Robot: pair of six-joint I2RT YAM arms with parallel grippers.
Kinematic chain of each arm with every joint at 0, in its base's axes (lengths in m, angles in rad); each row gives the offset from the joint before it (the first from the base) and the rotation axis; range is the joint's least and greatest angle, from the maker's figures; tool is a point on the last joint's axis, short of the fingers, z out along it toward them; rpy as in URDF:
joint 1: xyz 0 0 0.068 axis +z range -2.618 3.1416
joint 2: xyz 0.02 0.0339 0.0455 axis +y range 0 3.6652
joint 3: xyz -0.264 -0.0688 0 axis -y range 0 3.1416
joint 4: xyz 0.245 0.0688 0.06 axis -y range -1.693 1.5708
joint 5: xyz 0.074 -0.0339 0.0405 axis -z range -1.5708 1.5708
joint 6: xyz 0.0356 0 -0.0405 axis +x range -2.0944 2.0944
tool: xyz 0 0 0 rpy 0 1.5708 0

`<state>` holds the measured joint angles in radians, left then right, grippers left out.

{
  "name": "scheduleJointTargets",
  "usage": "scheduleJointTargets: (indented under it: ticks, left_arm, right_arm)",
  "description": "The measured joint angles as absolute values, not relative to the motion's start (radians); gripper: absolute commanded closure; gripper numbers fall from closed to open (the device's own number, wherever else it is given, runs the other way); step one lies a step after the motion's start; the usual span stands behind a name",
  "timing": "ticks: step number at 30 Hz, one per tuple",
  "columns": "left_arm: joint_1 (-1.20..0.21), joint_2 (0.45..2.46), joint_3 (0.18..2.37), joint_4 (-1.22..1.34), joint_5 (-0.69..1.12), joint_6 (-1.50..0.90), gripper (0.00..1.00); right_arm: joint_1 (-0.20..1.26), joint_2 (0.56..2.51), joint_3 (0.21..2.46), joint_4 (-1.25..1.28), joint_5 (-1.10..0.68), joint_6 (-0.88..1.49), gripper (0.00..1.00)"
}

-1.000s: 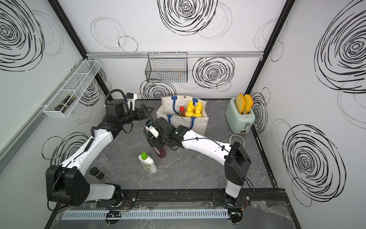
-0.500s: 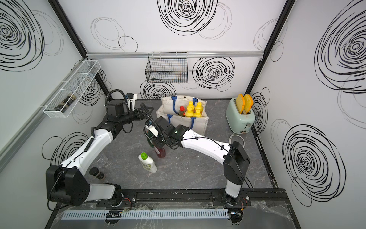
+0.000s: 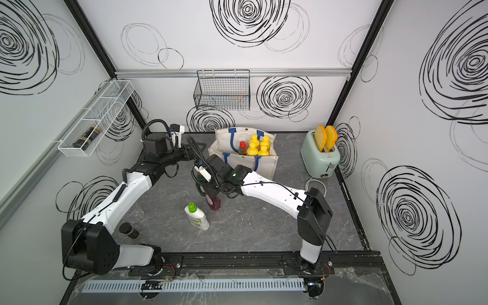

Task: Pack dish soap into the shopping bag
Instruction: Pick up the bottle of dish soap at the center of the board.

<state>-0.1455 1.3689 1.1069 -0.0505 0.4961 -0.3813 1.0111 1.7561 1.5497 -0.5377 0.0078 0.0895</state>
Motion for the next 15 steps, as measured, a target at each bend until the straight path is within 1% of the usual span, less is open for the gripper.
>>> scheduleJointTargets:
  ticks: [7,15]
  left_arm:
    - [-0.154,1.367,1.107,-0.051,0.492,-0.378,0.04]
    - [-0.167,1.354,1.107,-0.051,0.488,-0.374,0.04]
  right_arm:
    - [0.978,1.74,1.549,-0.564,0.002,0.089,1.0]
    - [0.935,1.655,1.504,-0.578,0.008,0.085,1.0]
